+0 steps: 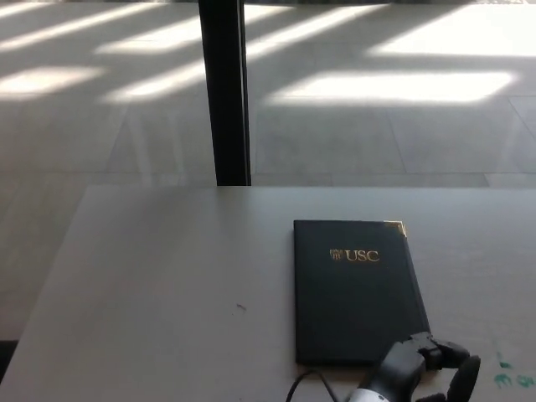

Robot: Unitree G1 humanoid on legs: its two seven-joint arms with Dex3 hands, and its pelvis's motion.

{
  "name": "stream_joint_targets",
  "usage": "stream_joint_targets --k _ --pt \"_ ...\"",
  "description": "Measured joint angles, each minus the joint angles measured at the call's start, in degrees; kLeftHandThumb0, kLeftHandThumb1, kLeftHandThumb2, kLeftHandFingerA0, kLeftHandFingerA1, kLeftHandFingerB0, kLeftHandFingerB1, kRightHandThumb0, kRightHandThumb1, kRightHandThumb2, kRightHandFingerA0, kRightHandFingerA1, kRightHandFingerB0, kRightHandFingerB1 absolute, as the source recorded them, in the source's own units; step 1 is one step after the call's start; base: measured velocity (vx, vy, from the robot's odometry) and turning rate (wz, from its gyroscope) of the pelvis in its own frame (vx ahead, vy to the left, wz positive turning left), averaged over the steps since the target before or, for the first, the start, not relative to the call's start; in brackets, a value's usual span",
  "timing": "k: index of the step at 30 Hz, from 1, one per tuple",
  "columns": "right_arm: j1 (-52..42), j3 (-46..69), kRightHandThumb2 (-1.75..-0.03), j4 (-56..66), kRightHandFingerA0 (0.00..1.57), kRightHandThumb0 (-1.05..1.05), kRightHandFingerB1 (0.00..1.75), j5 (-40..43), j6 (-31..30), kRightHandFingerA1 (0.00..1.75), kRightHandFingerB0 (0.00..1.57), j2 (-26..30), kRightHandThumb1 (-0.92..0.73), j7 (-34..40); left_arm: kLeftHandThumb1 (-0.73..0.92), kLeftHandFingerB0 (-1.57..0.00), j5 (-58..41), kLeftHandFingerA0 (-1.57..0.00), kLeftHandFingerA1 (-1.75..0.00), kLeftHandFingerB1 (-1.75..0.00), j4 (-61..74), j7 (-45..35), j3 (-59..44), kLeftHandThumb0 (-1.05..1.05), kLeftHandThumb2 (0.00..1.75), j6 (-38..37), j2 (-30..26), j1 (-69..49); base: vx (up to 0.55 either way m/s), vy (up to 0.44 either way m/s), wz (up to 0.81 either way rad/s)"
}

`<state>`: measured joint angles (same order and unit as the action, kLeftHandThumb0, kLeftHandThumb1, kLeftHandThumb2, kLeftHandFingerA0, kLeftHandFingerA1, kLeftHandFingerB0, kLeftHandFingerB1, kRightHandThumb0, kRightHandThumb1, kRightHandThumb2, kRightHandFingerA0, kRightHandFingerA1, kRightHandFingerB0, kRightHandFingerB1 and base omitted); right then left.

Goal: The robot uses its left hand to push the cover of the diary kept in the middle of the desk to close it

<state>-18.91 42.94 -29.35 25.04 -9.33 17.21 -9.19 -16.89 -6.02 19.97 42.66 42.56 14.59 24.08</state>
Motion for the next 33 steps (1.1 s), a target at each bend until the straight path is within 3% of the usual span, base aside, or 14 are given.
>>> stream_joint_targets --k 1,2,4,10,13,16,17,18,20,24,25,30,32,33 --pt "0.04 -0.02 -0.69 0.01 0.6 -0.96 0.74 -0.01 0.0 1.0 0.59 0.0 -0.92 -0.01 0.92 -0.27 0.23 -0.4 -1.04 -0.6 -0.19 -0.27 -0.11 -0.94 0.88 -0.56 -0.31 -0.21 0.0 0.0 0.0" --pt "0.07 -0.09 -1.22 0.03 0.64 -0.85 0.76 -0.03 0.0 0.93 0.59 0.0 -0.69 -0.03 0.92 -0.26 0.64 -0.33 -0.76 -0.59 -0.21 -0.63 -0.36 -0.94 0.87 -1.32 -0.89 -0.25 0.0 0.0 0.0" --pt "0.05 -0.13 -0.69 0.01 0.6 -0.96 0.74 -0.03 0.0 0.99 0.59 0.0 -0.91 -0.08 0.92 -0.23 1.29 -0.28 -0.57 -0.51 -0.03 -1.31 -1.4 -0.95 0.87 -2.72 -1.91 -0.22 0.0 0.0 0.0" --pt "-0.37 -0.41 -1.22 -0.08 0.64 -0.85 0.77 -0.18 0.02 0.93 0.59 0.01 -0.7 -0.25 0.83 -0.08 2.57 -0.34 -0.59 -0.46 6.47 -4.33 -11.13 -0.77 1.28 -6.56 -6.13 1.96 0.0 0.0 0.0" --pt "-0.58 -0.78 -0.71 0.02 0.61 -0.97 0.76 -0.35 0.05 0.97 0.61 0.02 -0.92 -0.25 0.92 -0.24 2.7 -0.32 -0.5 -0.46 10.34 -5.5 -16.21 -0.95 0.91 -7.46 -7.08 3.5 0.0 0.0 0.0" --pt "-0.64 -1.32 -1.22 -0.01 0.62 -0.85 0.76 -0.6 0.15 0.91 0.59 0.02 -0.7 -0.17 0.91 -0.29 2.43 -0.39 -0.5 -0.45 14.11 -6.6 -22.04 -0.99 0.89 -8.03 -7.1 5.13 0.0 0.0 0.0" --pt "-0.58 -1.44 -0.69 -0.21 0.62 -0.96 0.73 -0.64 0.21 0.95 0.6 0.02 -0.92 -0.19 0.92 -0.28 2.24 -0.38 -0.5 -0.45 15.0 -6.74 -23.81 -0.99 0.89 -8.02 -6.87 5.61 0.0 0.0 0.0" --pt "-0.52 -1.52 -1.2 -0.38 0.64 -0.87 0.77 -0.67 0.24 0.92 0.61 0.02 -0.69 -0.19 0.92 -0.28 1.95 -0.37 -0.49 -0.45 15.93 -6.9 -25.64 -0.95 0.91 -7.99 -6.55 5.93 0.0 0.0 0.0" --pt "-0.47 -1.61 -0.69 -0.42 0.62 -0.95 0.74 -0.69 0.24 0.97 0.6 0.02 -0.92 -0.16 0.92 -0.33 0.96 -0.42 -0.5 -0.47 18.46 -7.11 -29.87 -0.96 0.89 -7.98 -5.85 6.59 0.0 0.0 0.0" --pt "-0.42 -1.77 -0.69 -0.59 0.62 -0.96 0.73 -0.74 0.37 0.97 0.6 0.02 -0.92 -0.17 0.92 -0.29 -0.36 -0.39 -0.46 -0.45 22.08 -7.24 -36.65 -0.91 0.88 -7.95 -6.5 6.77 0.0 0.0 0.0" --pt "-0.36 -1.8 -1.22 -0.7 0.66 -0.87 0.75 -0.75 0.4 0.92 0.59 0.02 -0.69 -0.18 0.92 -0.3 -0.68 -0.38 -0.46 -0.45 22.78 -7.34 -39.17 -0.93 0.84 -7.97 -7.26 6.73 0.0 0.0 0.0" --pt "-0.35 -1.94 -0.7 -0.87 0.63 -0.96 0.74 -0.77 0.41 0.99 0.6 0.02 -0.92 -0.17 0.91 -0.41 -1.5 -0.48 -0.51 -0.51 21.97 -7.41 -48.49 -0.99 0.82 -8.0 -11.9 5.5 0.0 0.0 0.0" --pt "-0.28 -1.96 -1.2 -0.87 0.68 -0.88 0.76 -0.76 0.41 0.94 0.62 0.02 -0.68 -0.17 0.83 -0.29 -1.49 -0.32 -0.53 -0.51 20.47 -7.4 -52.39 -0.87 1.13 -8.03 -14.55 4.38 0.0 0.0 0.0" --pt "-0.22 -1.96 -0.7 -0.89 0.65 -0.97 0.75 -0.76 0.41 1.0 0.61 0.02 -0.92 -0.17 0.92 -0.28 -1.47 -0.36 -0.45 -0.42 19.84 -7.4 -53.64 -0.86 0.8 -8.07 -15.49 3.96 0.0 0.0 0.0"
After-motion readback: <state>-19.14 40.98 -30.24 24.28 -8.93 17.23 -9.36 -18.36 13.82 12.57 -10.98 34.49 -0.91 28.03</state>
